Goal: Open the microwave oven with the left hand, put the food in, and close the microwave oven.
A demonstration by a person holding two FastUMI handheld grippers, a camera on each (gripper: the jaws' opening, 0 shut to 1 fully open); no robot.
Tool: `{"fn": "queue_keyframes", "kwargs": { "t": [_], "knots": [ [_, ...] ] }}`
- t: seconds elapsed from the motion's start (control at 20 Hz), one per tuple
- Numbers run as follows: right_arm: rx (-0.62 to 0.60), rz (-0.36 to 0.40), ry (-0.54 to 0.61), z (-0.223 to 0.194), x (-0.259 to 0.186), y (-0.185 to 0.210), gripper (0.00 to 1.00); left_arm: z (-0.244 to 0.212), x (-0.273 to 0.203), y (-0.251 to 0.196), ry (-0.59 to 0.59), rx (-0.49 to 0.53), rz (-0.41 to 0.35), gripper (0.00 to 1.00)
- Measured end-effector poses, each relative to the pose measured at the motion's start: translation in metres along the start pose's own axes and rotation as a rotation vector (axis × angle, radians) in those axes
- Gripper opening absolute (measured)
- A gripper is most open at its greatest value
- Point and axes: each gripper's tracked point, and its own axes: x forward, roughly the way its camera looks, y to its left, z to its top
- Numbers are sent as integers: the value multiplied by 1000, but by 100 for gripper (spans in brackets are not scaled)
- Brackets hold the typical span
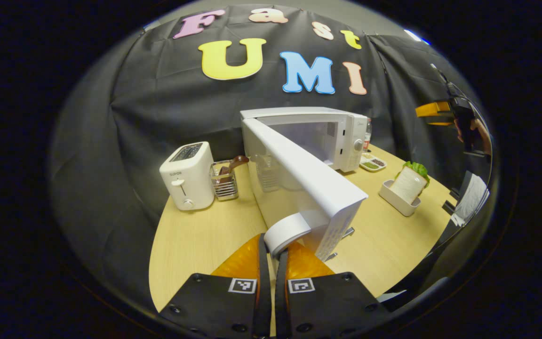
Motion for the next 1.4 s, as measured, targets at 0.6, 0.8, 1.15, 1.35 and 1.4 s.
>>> {"fn": "queue_keyframes", "kwargs": {
  "t": [0.6, 0.8, 1.15, 1.35, 1.4],
  "knots": [
    [-33, -50, 357, -136, 30, -67, 98, -24, -33, 24, -21, -61, 66, 23],
    [-17, -18, 421, -156, 33, -71, 97, 35, -86, 15, -163, -105, 194, 23],
    [50, 94, 520, -186, 39, -60, 96, 218, -112, -87, -490, -110, 142, 99],
    [127, 148, 540, -188, 42, -58, 82, 259, -89, -140, -534, -100, 66, 94],
    [165, 171, 551, -192, 44, -54, 82, 261, -83, -149, -527, -85, 61, 94]
  ]
}}
